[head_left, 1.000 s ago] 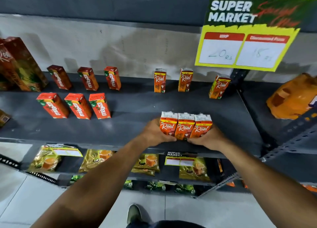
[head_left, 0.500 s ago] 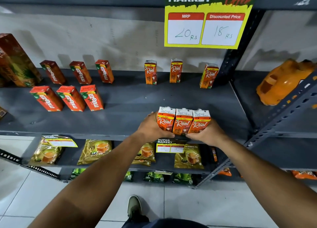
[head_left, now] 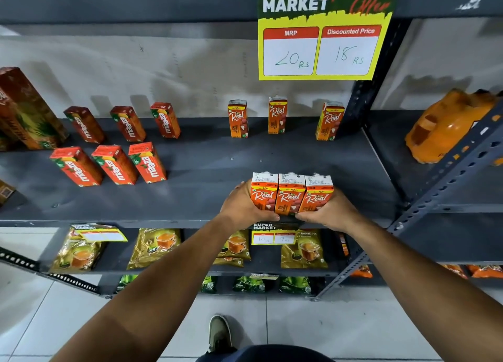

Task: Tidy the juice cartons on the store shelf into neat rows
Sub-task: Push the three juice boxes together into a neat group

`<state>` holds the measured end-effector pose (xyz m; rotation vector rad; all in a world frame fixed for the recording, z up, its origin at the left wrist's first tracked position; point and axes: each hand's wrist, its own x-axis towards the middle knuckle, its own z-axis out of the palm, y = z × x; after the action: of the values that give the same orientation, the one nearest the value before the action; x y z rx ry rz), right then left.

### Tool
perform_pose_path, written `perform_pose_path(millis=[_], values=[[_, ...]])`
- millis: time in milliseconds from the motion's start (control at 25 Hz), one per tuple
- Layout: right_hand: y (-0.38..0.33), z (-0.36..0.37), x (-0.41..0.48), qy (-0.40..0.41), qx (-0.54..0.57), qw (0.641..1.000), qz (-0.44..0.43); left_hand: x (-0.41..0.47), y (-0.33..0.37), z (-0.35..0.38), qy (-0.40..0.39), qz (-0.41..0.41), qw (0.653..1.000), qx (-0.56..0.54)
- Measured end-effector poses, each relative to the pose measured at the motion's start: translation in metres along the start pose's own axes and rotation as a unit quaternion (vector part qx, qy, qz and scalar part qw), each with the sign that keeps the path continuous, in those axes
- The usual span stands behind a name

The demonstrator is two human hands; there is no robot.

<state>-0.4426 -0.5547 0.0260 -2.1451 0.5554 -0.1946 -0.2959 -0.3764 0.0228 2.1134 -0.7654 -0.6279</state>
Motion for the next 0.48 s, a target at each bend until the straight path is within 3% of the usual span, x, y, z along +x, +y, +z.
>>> perform_pose_path(millis=[120,240,360,400,480], values=[[-0.001,-0.01,-0.003,-0.034,0.009,0.999,0.004,0.0,0.001,-0.006,-0.041,0.021,0.998,-0.036],[0.012,-0.021,-0.031,0.074,0.011,0.997,-0.006,-0.017,-0.008,-0.025,-0.04,0.063,0.992,-0.105],[0.046,-0.007,-0.088,0.216,-0.011,0.974,-0.069,-0.064,-0.049,-0.049,0.078,0.111,0.989,-0.067],[0.053,0.006,-0.105,0.212,-0.021,0.973,-0.086,-0.083,-0.067,-0.059,0.126,0.126,0.983,-0.052],[0.054,0.035,-0.127,0.115,-0.035,0.985,-0.125,-0.11,-0.1,-0.086,0.226,0.137,0.962,-0.07]])
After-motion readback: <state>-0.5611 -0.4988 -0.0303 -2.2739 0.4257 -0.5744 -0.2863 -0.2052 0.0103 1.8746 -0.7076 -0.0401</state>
